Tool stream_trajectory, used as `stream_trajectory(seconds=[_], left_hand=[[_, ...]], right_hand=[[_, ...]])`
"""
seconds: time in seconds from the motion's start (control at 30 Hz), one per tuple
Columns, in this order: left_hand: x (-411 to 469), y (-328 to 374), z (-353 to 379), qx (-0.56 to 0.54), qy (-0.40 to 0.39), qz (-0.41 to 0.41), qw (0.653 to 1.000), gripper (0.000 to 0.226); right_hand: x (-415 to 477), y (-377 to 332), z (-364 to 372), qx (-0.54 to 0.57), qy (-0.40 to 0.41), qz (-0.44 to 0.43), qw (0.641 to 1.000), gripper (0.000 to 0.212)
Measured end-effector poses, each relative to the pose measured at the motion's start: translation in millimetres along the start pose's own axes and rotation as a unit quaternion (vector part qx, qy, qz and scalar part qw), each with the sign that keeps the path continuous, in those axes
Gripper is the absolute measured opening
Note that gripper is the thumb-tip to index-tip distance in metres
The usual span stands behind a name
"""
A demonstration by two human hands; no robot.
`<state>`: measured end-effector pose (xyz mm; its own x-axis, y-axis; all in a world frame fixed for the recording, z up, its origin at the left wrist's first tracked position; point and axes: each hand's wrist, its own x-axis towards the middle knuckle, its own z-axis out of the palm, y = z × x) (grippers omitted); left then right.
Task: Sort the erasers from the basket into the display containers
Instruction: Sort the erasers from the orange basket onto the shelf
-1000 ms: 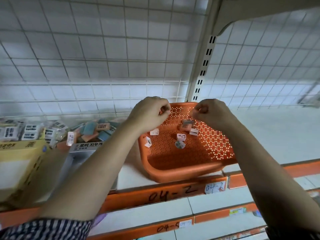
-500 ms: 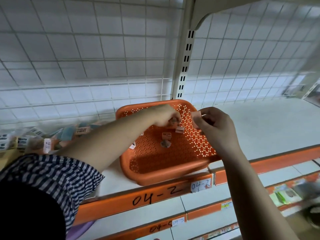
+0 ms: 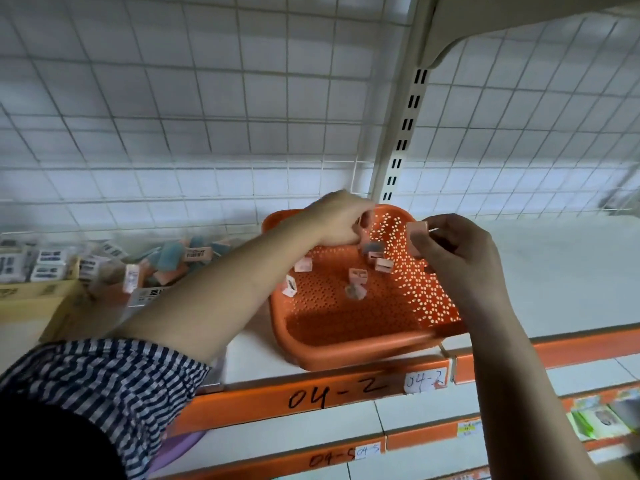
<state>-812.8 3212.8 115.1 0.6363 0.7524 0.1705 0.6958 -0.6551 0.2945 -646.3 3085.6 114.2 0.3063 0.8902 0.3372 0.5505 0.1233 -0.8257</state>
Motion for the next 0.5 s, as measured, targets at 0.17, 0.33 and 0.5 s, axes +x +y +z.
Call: stream_trajectory(seconds=[0.17,0.33,0.5], left_hand=[[-62,-20,-59,-0.117,0.203,-0.049,0.971,0.028],[-145,-57,-88,-0.177,0.303,-0.146,0.925,0.026],[-212,-104,-84,-0.181,0.326,-0.254,0.892,0.017]], right_hand=[[-4,-37,31,0.083,-0.038,0.005,0.996,0.009],[-20,-81,75,0.096,-0.12,-0.067,0.986,0.023],[-37,-118,116,0.111,-0.131,-0.11,0.979,0.025]])
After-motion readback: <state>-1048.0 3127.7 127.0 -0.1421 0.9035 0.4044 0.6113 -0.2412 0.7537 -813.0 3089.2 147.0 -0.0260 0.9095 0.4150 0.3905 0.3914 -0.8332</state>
